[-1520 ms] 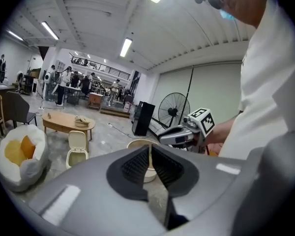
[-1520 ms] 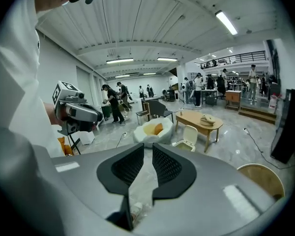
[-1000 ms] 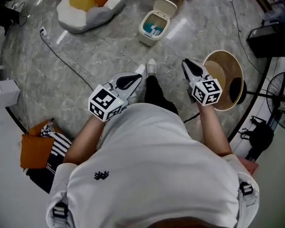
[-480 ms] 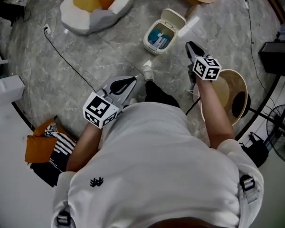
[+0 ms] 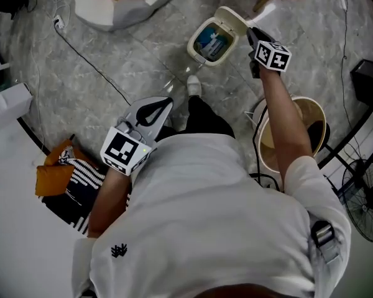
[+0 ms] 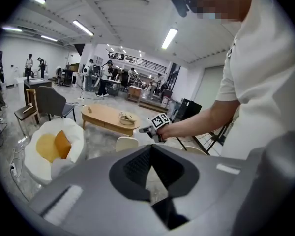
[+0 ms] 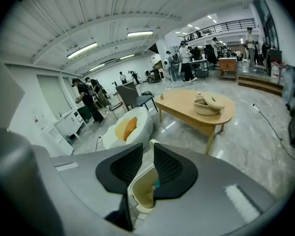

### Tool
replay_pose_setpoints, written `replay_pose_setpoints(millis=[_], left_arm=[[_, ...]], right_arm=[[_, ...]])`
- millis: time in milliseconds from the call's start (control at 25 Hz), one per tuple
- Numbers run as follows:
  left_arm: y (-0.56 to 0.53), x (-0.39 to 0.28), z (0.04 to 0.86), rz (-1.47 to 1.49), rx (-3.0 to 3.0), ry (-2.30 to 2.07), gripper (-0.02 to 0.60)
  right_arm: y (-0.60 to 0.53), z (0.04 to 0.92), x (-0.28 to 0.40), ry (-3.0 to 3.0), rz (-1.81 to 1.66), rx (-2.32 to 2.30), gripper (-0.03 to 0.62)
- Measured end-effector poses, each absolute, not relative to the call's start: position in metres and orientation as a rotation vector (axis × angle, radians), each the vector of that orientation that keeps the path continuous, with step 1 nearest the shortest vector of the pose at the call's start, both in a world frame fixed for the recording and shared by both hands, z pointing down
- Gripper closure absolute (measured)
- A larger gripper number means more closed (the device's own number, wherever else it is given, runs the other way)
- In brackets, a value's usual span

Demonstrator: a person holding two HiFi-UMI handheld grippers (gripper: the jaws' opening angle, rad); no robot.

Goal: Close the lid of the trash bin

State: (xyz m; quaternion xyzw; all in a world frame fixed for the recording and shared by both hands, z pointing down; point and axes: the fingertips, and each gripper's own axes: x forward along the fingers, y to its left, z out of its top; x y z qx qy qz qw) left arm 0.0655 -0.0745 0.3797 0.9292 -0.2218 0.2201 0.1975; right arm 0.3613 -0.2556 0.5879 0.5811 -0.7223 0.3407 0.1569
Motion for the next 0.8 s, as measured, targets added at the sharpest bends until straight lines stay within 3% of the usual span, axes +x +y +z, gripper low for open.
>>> replay_pose_setpoints(millis=[800], left_arm=[[-0.107,0.062,0.414,0.678,2.381,-0.670,0.526]], right_arm=[[-0.351,0.717,0.394,-1.847,1.318,1.696,0.540]])
